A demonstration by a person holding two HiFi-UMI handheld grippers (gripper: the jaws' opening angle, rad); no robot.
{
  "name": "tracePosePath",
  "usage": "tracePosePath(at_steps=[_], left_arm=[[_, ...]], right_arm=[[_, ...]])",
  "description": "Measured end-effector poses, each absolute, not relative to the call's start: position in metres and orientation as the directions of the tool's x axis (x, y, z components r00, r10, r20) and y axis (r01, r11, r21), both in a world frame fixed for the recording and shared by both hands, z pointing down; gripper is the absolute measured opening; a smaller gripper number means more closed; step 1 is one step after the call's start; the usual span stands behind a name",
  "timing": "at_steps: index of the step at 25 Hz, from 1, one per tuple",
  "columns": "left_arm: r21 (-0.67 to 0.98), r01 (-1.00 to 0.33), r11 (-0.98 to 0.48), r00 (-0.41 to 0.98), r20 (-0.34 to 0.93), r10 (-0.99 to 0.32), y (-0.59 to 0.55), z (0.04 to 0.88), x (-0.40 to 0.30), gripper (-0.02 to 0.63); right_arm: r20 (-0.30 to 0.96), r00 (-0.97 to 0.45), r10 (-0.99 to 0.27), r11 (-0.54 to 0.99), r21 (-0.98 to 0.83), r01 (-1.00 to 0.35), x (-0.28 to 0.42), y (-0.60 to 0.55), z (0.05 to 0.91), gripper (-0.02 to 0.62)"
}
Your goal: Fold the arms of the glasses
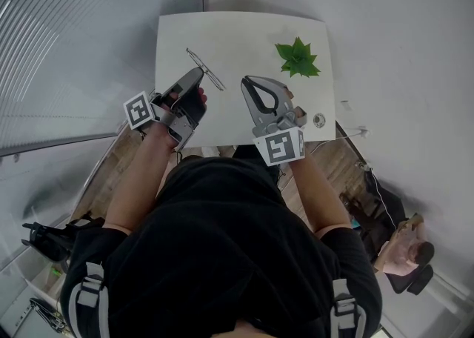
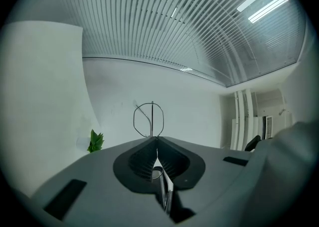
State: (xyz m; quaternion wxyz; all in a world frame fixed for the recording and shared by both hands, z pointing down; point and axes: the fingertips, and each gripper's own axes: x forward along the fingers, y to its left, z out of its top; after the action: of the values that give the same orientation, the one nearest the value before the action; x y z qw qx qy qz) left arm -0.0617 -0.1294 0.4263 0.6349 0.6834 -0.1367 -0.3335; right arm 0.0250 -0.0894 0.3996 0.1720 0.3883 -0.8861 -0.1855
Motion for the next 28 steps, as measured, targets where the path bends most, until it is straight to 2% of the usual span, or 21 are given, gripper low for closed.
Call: tracePosePath(at_steps=[7, 13, 28], left_arm=[[0.962, 0.229, -0.148, 0.746, -0.271, -0.608, -0.12, 0.43, -0.059, 0.012], [0.964, 0.223, -0.144, 0.742, -0.263, -0.616, -0.116, 0.432, -0.058, 0.012], [0.965, 0.218, -0.145, 0.745, -0.26, -0.614, -0.102, 0.432, -0.042, 0.012]], right_arm=[[0.075, -0.629, -0.774, 0.629, 0.207, -0.75, 0.049, -0.098, 0.396, 0.012], [0.043, -0.605, -0.795, 0.606, 0.011, -0.795, 0.077, -0.096, 0.41, 0.012], [0.032, -0.596, -0.802, 0.596, -0.016, -0.803, 0.097, -0.084, 0.412, 0.012]])
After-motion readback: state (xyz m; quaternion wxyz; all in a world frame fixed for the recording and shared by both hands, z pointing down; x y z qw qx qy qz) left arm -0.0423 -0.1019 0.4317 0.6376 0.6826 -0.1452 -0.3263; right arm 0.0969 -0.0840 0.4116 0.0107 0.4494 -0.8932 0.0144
